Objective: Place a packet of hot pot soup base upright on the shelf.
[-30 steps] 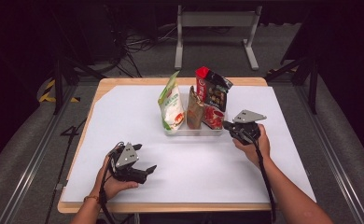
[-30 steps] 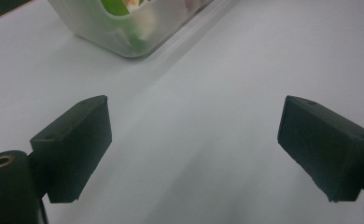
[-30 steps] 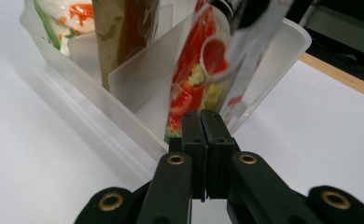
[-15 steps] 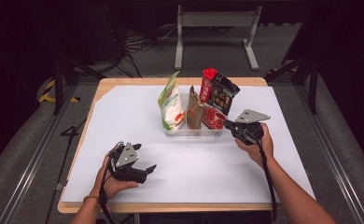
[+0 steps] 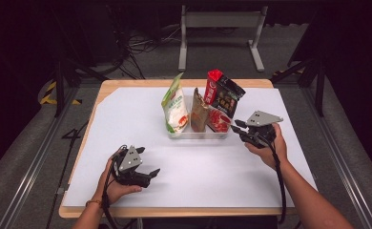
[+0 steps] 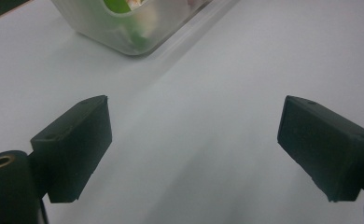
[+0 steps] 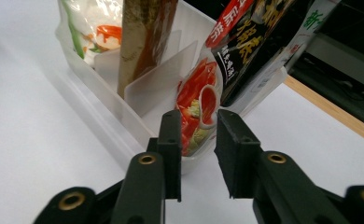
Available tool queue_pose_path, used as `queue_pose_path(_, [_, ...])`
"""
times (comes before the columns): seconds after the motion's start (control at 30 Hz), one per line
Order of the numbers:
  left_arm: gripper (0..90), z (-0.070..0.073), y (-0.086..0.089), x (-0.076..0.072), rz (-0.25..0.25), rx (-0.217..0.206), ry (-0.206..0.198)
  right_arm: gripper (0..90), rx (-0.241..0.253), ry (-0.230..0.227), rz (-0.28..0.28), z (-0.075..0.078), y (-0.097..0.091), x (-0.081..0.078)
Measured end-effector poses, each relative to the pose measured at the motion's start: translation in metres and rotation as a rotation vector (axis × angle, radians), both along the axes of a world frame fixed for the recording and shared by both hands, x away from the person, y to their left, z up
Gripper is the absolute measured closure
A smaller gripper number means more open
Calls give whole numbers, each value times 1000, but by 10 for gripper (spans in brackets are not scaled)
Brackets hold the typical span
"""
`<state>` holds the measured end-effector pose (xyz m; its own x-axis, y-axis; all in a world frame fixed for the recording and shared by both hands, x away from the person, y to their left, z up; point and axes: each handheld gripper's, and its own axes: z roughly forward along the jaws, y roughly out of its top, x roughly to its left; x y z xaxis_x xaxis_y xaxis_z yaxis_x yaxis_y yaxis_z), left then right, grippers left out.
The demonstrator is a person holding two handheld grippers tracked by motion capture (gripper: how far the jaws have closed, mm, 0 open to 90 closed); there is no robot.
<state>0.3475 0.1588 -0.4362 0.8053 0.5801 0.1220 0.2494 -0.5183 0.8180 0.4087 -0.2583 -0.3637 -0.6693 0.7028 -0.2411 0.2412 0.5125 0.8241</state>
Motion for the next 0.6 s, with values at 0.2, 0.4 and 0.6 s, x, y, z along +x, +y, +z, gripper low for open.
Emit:
queue_pose_path(0.2, [107, -1, 0, 0, 4, 8, 1, 612, -8, 0, 19, 4, -4, -5])
queue_pose_path(0.4, [106, 0, 1, 0, 10, 1, -3, 546, -15, -3, 25, 8, -9, -10])
queue_pose_path(0.6, [106, 0, 1, 0, 7, 4, 0, 466, -51, -5, 60, 11, -13, -20])
